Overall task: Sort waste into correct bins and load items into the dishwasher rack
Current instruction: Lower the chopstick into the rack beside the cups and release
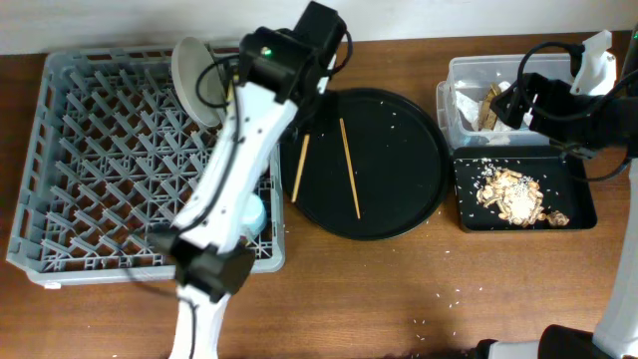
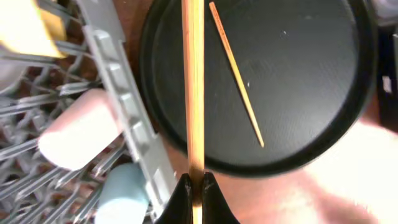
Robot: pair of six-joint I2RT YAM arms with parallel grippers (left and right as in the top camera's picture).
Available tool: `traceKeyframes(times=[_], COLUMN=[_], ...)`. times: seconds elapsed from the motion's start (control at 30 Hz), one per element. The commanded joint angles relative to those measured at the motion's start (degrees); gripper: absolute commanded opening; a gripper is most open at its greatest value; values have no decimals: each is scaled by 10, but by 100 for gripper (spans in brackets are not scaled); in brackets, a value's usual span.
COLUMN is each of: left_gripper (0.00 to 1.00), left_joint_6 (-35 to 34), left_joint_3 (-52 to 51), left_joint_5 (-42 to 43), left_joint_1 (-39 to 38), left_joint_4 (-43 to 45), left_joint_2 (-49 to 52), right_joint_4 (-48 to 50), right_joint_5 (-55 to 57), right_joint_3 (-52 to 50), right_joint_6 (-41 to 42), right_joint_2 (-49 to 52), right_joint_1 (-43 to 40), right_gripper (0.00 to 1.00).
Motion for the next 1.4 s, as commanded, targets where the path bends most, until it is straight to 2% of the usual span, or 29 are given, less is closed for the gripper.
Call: traceKeyframes(times=[0.0,0.23,0.33,0.5,0.6,0.7,0.93,1.03,1.07,1.2,1.27,1.37], left_gripper=[1,1,1,1,1,1,1,2,8,53,59,59], left_joint_6=[7,-39,-39,-39,-35,24,78,82,81,81,81,81], left_joint_3=[-119,-386,-474,-611,-658,-695,-778,-800,-802,-802,-801,-788], left_joint_5=[-55,-81,-81,-111,-110,-100,-100,-103,-107,-109,-108,-95], left_joint_1=[22,136,171,181,206,226,226,226,226,226,226,226], left_joint_4=[-3,12,72,198,259,323,466,498,502,525,535,536], left_joint_2=[-139,-313,-329,-328,-328,-327,-325,-325,-325,-325,-325,-325], right_joint_4=[0,0,0,0,0,0,0,0,0,0,0,0], right_joint_5=[5,5,5,5,5,5,5,5,5,5,5,5], right_joint_3=[1,1,1,1,1,1,1,1,1,1,1,1], right_joint_6=[-4,-4,-4,-4,-4,-4,-4,-4,-4,-4,-4,-4], right_joint_2=[1,1,1,1,1,1,1,1,1,1,1,1], right_joint_1=[-1,-1,-1,-1,-1,-1,-1,-1,-1,-1,-1,-1], right_gripper=[98,99,99,98,98,99,98,98,99,98,99,99])
